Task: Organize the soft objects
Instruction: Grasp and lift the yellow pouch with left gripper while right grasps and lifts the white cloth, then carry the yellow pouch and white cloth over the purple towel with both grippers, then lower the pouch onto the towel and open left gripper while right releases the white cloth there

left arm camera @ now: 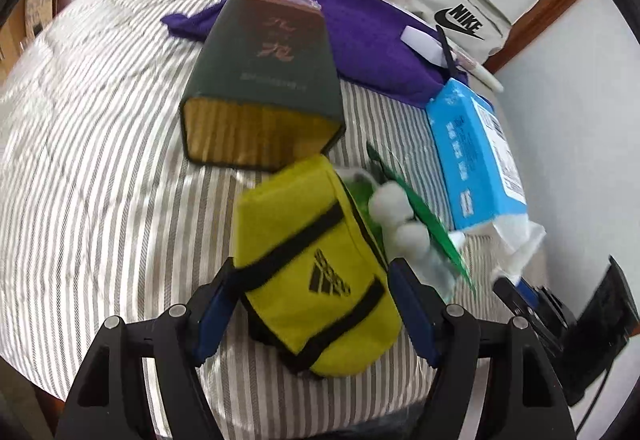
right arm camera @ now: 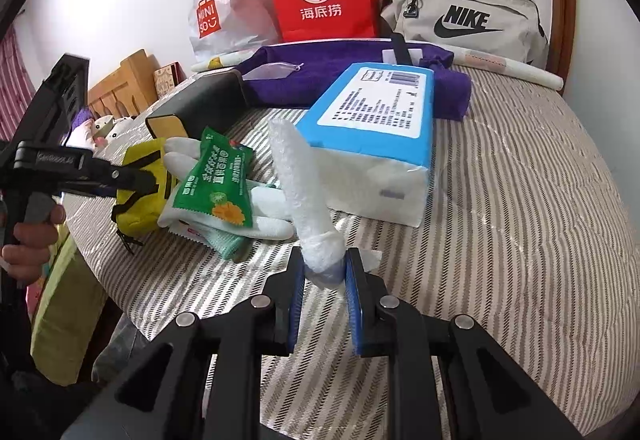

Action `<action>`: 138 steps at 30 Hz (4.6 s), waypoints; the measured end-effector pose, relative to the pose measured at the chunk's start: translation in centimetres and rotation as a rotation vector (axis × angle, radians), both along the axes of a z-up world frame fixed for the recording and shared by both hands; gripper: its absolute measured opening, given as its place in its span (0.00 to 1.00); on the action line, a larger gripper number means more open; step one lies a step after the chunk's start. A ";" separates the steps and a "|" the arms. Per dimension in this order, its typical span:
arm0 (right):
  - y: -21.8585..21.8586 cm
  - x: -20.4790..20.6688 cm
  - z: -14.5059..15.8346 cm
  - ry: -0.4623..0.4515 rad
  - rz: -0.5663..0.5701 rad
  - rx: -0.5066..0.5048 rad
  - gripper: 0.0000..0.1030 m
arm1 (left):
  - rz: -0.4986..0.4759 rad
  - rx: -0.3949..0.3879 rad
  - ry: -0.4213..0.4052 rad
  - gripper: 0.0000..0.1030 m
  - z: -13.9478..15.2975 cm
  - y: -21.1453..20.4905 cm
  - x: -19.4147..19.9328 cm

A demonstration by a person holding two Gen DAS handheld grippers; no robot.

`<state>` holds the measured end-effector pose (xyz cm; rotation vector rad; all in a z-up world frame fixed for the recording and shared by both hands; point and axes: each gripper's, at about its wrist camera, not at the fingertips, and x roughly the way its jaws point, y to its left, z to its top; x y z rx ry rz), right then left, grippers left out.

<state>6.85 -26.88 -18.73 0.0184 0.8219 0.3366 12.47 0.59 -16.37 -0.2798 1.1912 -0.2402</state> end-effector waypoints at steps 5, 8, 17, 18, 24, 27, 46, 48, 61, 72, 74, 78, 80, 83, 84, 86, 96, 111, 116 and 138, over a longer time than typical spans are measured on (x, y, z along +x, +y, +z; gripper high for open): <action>-0.6 -0.1 -0.2 0.004 -0.022 -0.034 0.19 | -0.018 0.167 -0.012 0.74 -0.3 -2.8 1.4; -0.7 -0.3 -0.5 0.013 -0.028 -0.059 0.19 | -0.044 0.224 -0.034 0.79 -0.7 -4.3 1.4; -0.5 -0.1 -1.1 0.035 -0.028 -0.043 0.21 | -0.097 0.282 -0.072 0.86 -1.8 -5.5 0.7; -0.4 0.0 -1.1 0.032 -0.026 -0.044 0.21 | -0.096 0.250 -0.062 0.84 -1.8 -5.0 0.7; 0.1 0.1 -1.2 0.032 -0.036 -0.065 0.21 | -0.061 0.211 -0.111 0.71 -0.6 -1.1 -0.5; 0.1 0.1 -1.4 0.035 -0.039 -0.067 0.21 | -0.053 0.210 -0.115 0.71 -0.2 0.9 -1.5; 0.5 1.4 -1.7 0.036 -0.056 -0.020 0.33 | -0.048 0.361 -0.121 0.83 -2.0 2.2 -2.9; 0.4 1.4 -1.7 0.032 -0.062 -0.008 0.33 | -0.038 0.333 -0.124 0.83 -1.9 2.6 -2.9; 0.6 0.1 -0.8 -0.005 -0.055 -0.033 0.21 | 0.014 0.106 -0.139 0.59 -0.5 6.0 -3.6; 0.3 -1.1 3.6 -0.073 -0.054 -0.024 0.21 | -0.015 0.152 -0.183 0.59 3.6 5.1 -3.6; 0.3 -0.9 4.5 -0.082 -0.057 -0.023 0.21 | -0.018 0.147 -0.192 0.59 4.4 5.1 -3.5; 0.1 -0.3 6.3 -0.096 -0.048 0.001 0.21 | -0.023 0.155 -0.219 0.59 6.2 5.0 -3.0; 0.1 0.1 7.1 -0.101 -0.045 0.013 0.21 | -0.027 0.158 -0.228 0.59 7.1 4.9 -2.4; 0.0 1.2 8.2 -0.108 -0.043 0.020 0.21 | -0.027 0.152 -0.227 0.59 8.0 4.9 -1.4; 0.0 1.7 8.6 -0.112 -0.041 0.022 0.21 | -0.027 0.144 -0.227 0.59 8.2 4.9 -1.0; 0.1 2.6 9.2 -0.115 -0.036 0.023 0.21 | -0.026 0.135 -0.222 0.59 8.6 4.9 0.1; 0.0 9.1 10.9 -0.091 -0.053 -0.002 0.21 | -0.020 0.149 -0.208 0.59 9.5 4.0 5.9; -0.1 21.6 9.4 -0.002 -0.055 -0.018 0.21 | -0.047 0.218 -0.154 0.60 8.7 2.5 16.7; 0.2 24.6 7.3 0.052 -0.045 -0.032 0.21 | -0.056 0.222 -0.134 0.60 7.3 1.5 19.3; 1.1 28.8 2.9 0.183 0.024 -0.093 0.21 | -0.094 0.222 -0.032 0.60 2.1 -1.1 26.1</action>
